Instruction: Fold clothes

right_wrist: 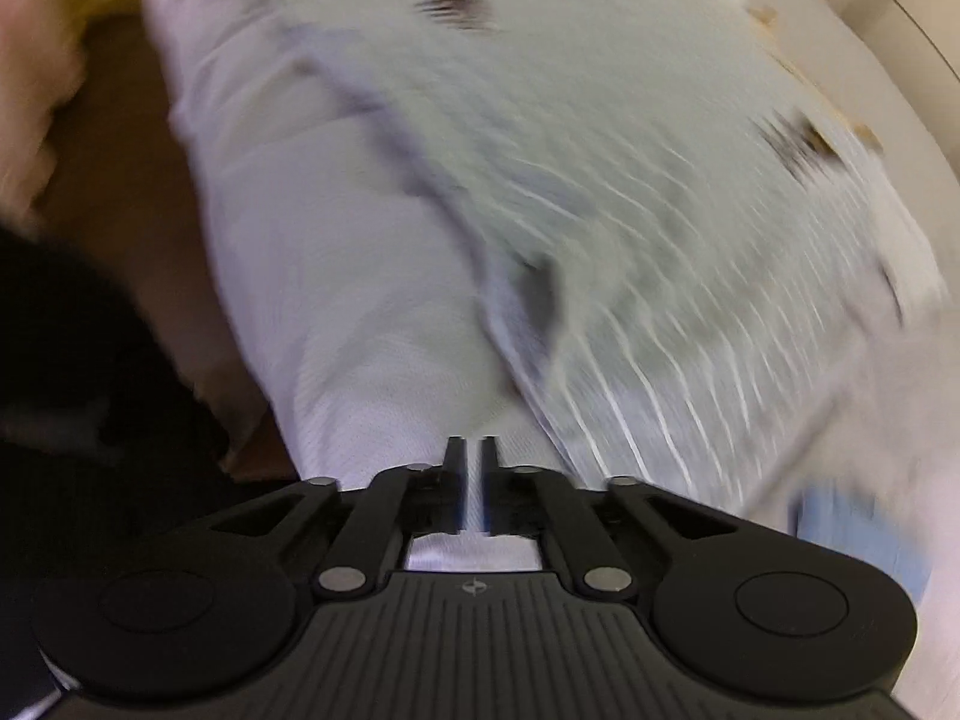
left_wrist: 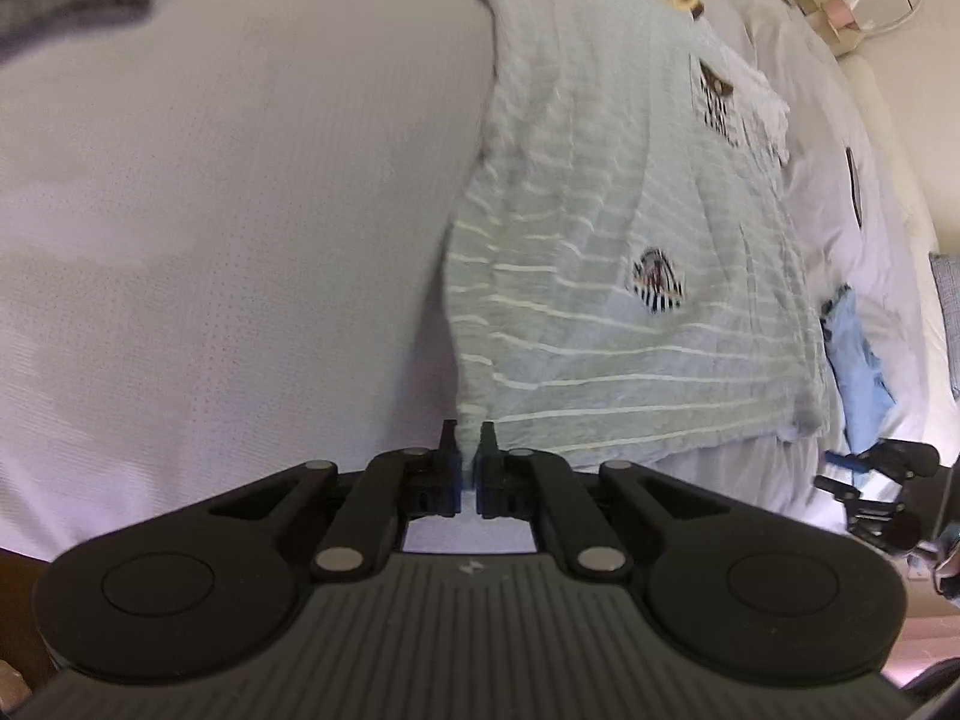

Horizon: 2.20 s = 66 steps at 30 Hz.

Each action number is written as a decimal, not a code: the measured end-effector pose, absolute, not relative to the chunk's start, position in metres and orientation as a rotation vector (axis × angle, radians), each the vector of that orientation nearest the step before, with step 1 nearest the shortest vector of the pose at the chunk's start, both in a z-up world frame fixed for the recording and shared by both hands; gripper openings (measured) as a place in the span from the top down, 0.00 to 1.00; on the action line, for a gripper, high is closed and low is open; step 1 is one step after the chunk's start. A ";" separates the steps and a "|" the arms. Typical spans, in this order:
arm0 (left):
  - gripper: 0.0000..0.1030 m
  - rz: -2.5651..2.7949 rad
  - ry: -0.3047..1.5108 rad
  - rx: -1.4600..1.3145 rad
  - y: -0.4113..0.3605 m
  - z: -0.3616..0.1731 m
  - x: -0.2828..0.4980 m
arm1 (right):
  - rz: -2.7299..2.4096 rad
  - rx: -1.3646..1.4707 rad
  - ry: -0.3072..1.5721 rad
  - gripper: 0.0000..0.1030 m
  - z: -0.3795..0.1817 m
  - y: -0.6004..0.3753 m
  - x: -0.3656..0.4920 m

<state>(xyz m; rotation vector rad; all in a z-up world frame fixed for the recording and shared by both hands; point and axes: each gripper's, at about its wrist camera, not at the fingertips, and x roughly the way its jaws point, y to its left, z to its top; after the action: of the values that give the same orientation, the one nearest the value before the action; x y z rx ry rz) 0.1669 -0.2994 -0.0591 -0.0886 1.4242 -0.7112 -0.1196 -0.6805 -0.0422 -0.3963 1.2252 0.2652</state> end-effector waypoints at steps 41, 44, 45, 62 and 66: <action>0.98 -0.704 1.508 0.095 -0.302 -0.085 0.147 | -0.068 0.453 1.348 0.98 -0.045 -0.811 -0.129; 0.97 -0.698 1.516 0.138 -0.306 -0.083 0.147 | -0.088 0.418 1.376 0.97 -0.051 -0.810 -0.124; 0.96 -0.694 1.516 0.154 -0.305 -0.079 0.147 | -0.102 0.390 1.392 0.87 -0.051 -0.810 -0.123; 0.70 -0.636 1.189 0.257 -0.309 0.061 0.181 | -0.151 0.266 1.059 0.38 0.101 -0.739 -0.036; 0.55 -0.636 1.075 0.349 -0.335 0.094 0.199 | -0.115 0.225 0.959 0.29 0.119 -0.711 0.008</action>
<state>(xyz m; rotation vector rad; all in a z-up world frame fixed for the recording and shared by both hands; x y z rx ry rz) 0.1991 -0.3351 0.0939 0.3493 1.0747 -0.6360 0.0081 -0.7115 0.1192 0.2248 0.9589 -0.1149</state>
